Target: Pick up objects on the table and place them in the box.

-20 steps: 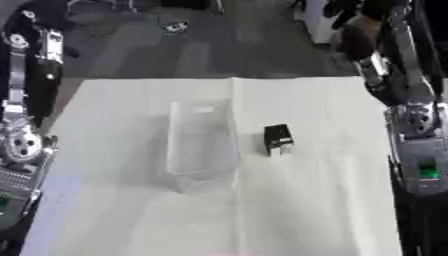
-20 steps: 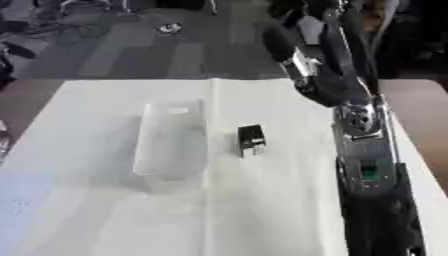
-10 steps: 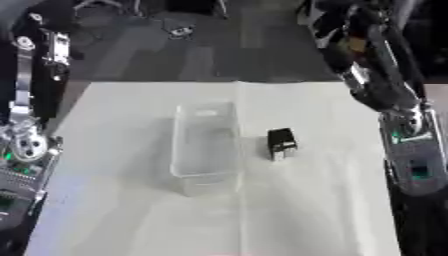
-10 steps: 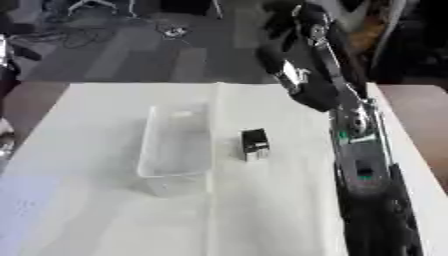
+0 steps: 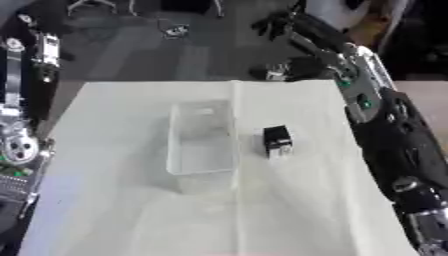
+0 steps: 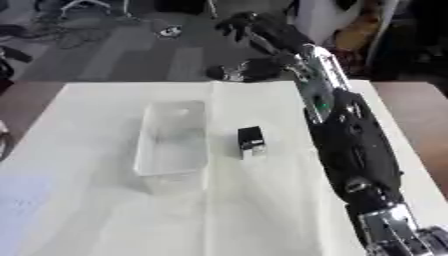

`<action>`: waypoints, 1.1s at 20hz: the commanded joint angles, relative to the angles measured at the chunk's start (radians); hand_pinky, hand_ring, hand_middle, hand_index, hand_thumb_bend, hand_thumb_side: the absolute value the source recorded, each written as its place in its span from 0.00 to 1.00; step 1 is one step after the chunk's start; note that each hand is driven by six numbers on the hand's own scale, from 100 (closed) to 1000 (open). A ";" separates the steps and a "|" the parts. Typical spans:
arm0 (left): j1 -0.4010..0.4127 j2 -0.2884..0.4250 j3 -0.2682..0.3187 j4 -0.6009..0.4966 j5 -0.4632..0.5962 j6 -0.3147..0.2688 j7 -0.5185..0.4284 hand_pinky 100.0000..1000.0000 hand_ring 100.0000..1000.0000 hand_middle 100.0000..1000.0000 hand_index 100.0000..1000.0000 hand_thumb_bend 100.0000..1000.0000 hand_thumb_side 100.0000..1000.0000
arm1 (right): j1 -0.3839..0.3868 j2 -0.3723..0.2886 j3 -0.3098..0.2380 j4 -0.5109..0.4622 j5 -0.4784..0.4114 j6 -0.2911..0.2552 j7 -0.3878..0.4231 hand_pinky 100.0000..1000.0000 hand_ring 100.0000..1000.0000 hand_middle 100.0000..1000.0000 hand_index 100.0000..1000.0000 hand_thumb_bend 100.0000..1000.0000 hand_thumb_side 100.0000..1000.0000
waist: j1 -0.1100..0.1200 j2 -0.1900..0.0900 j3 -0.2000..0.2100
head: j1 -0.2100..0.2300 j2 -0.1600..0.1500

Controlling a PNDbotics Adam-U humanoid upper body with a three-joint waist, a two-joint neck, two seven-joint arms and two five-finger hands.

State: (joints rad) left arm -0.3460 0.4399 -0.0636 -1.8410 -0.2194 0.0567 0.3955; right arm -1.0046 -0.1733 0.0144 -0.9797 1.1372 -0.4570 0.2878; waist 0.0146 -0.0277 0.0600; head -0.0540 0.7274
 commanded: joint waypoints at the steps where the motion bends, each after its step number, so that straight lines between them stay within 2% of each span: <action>1: -0.008 0.019 0.004 -0.009 0.005 -0.001 -0.006 0.43 0.71 0.82 0.85 0.06 1.00 | -0.088 -0.017 -0.022 0.173 0.158 -0.012 -0.038 0.69 0.64 0.71 0.89 0.77 1.00 | 0.000 -0.014 0.005 | -0.015 -0.004; 2: -0.008 0.020 0.004 -0.009 0.005 -0.001 -0.006 0.43 0.71 0.82 0.85 0.06 1.00 | -0.091 -0.014 -0.029 0.195 0.184 -0.020 -0.067 0.74 0.65 0.72 0.90 0.79 1.00 | 0.000 -0.014 0.004 | -0.015 -0.005; 3: -0.008 0.019 0.003 -0.009 0.005 -0.001 -0.006 0.43 0.71 0.82 0.85 0.06 1.00 | -0.110 -0.016 -0.030 0.233 0.229 -0.020 -0.079 0.84 0.68 0.73 0.89 0.82 1.00 | -0.001 -0.014 0.008 | -0.014 -0.004; 5: -0.009 0.017 0.002 -0.009 0.005 -0.001 -0.007 0.43 0.71 0.82 0.86 0.06 1.00 | -0.139 -0.016 -0.037 0.295 0.311 -0.019 -0.111 0.87 0.69 0.73 0.88 0.83 1.00 | -0.002 -0.014 0.011 | -0.012 -0.003; 6: -0.010 0.017 0.002 -0.009 0.005 -0.001 -0.007 0.43 0.71 0.82 0.85 0.06 1.00 | -0.150 -0.014 -0.042 0.320 0.351 -0.018 -0.130 0.91 0.70 0.74 0.86 0.85 1.00 | -0.002 -0.014 0.012 | -0.012 -0.003; 7: -0.011 0.016 0.001 -0.010 0.006 -0.001 -0.008 0.43 0.71 0.82 0.85 0.06 1.00 | -0.166 -0.017 -0.041 0.343 0.404 -0.014 -0.143 0.92 0.70 0.74 0.86 0.85 1.00 | -0.003 -0.014 0.014 | -0.012 -0.002; 8: -0.011 0.016 0.001 -0.010 0.006 -0.001 -0.008 0.43 0.71 0.82 0.86 0.06 1.00 | -0.169 -0.012 -0.049 0.360 0.437 -0.014 -0.165 0.88 0.70 0.73 0.87 0.84 1.00 | -0.003 -0.014 0.014 | -0.011 -0.002; 11: -0.012 0.015 0.000 -0.010 0.006 -0.001 -0.010 0.44 0.71 0.82 0.85 0.06 1.00 | -0.188 -0.017 -0.045 0.402 0.545 -0.014 -0.202 0.99 0.73 0.75 0.84 0.87 1.00 | -0.004 -0.015 0.016 | -0.010 -0.003; 12: -0.013 0.015 -0.001 -0.010 0.006 -0.001 -0.010 0.44 0.71 0.82 0.85 0.06 1.00 | -0.195 -0.017 -0.046 0.414 0.589 -0.015 -0.209 0.96 0.72 0.75 0.84 0.87 1.00 | -0.004 -0.015 0.017 | -0.010 -0.003; 14: -0.013 0.015 -0.001 -0.010 0.006 -0.001 -0.010 0.43 0.71 0.82 0.85 0.06 1.00 | -0.200 -0.019 -0.049 0.437 0.658 -0.038 -0.219 1.00 0.74 0.76 0.83 0.85 1.00 | -0.005 -0.015 0.017 | -0.008 -0.004; 18: -0.011 0.017 -0.001 -0.009 0.006 -0.001 -0.011 0.43 0.71 0.82 0.85 0.06 1.00 | -0.194 -0.021 -0.062 0.484 0.711 -0.121 -0.173 1.00 0.78 0.79 0.85 0.81 1.00 | -0.005 -0.015 0.016 | -0.001 -0.007; 22: -0.011 0.017 -0.002 -0.009 0.006 -0.001 -0.012 0.43 0.71 0.82 0.85 0.06 1.00 | -0.190 -0.019 -0.071 0.497 0.718 -0.165 -0.088 1.00 0.79 0.81 0.87 0.78 0.98 | -0.005 -0.014 0.017 | -0.005 -0.013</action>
State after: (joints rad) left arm -0.3462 0.4399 -0.0678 -1.8407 -0.2191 0.0558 0.3864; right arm -1.1696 -0.1734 -0.0481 -0.4757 1.8506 -0.6099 0.1782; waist 0.0073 -0.0286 0.0764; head -0.0611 0.7238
